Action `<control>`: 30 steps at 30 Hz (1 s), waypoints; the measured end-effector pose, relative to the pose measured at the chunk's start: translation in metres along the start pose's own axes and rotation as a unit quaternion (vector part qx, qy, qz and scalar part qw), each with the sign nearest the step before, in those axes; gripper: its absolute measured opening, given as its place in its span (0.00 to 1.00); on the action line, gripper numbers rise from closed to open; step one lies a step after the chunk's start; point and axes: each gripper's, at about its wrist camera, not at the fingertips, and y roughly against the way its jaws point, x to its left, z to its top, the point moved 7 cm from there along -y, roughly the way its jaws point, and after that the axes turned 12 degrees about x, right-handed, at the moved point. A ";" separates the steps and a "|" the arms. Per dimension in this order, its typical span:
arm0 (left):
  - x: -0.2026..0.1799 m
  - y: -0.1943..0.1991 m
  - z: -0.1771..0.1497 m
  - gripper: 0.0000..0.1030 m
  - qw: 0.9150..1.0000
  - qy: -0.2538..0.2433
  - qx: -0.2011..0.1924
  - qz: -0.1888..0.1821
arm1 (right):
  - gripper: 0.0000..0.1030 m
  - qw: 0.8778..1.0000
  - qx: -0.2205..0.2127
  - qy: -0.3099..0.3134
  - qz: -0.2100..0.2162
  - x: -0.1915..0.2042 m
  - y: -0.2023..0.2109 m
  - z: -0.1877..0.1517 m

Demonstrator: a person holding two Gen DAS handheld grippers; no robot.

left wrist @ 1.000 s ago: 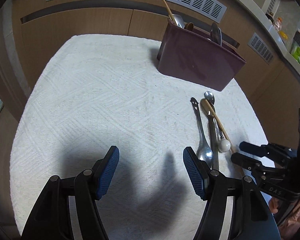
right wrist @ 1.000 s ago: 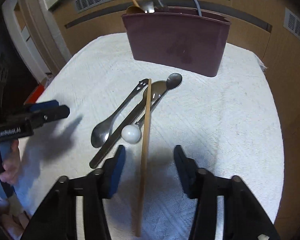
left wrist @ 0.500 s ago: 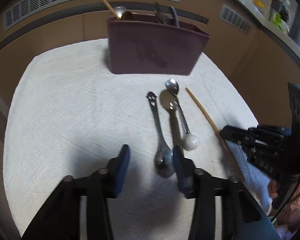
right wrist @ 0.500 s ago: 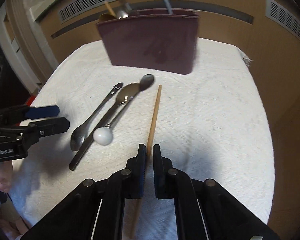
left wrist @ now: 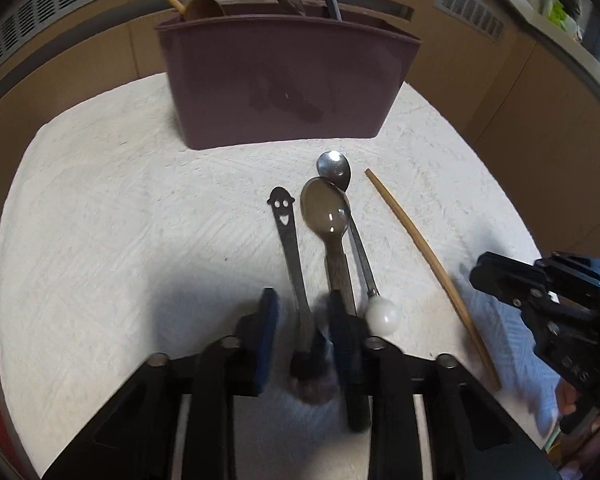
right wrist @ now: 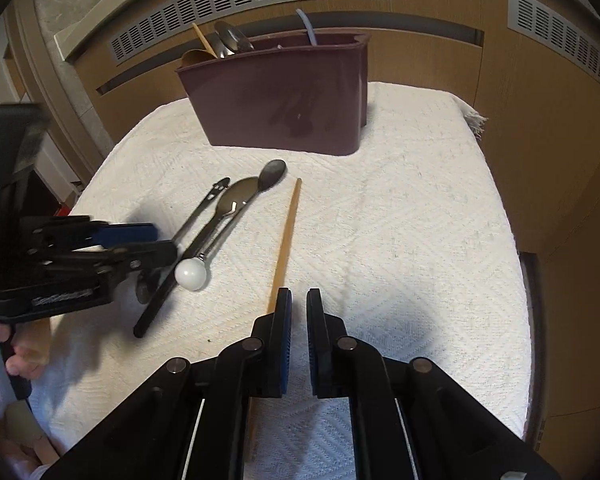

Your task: Organize utensils

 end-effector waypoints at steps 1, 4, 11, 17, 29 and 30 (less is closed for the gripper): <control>0.001 -0.002 0.002 0.16 1.000 -0.004 0.000 0.003 | 0.10 1.000 -0.001 0.002 0.001 0.002 0.000 0.001; 0.003 0.000 0.001 0.10 0.999 -0.025 0.002 0.023 | 0.10 1.000 0.004 0.009 0.005 0.008 -0.003 0.007; 0.029 0.009 -0.019 0.11 0.999 -0.019 0.008 0.040 | 0.10 1.000 0.027 0.008 -0.008 0.015 -0.027 0.022; 0.029 0.011 -0.020 0.12 0.999 -0.019 0.018 0.025 | 0.15 0.998 0.040 0.015 -0.035 0.020 -0.040 0.030; 0.017 -0.004 0.015 0.11 0.996 -0.042 0.058 0.045 | 0.06 1.000 0.028 0.006 0.008 0.015 -0.023 0.018; 0.016 -0.004 0.015 0.11 0.996 -0.042 0.056 0.046 | 0.06 1.000 0.026 0.003 0.013 0.014 -0.021 0.018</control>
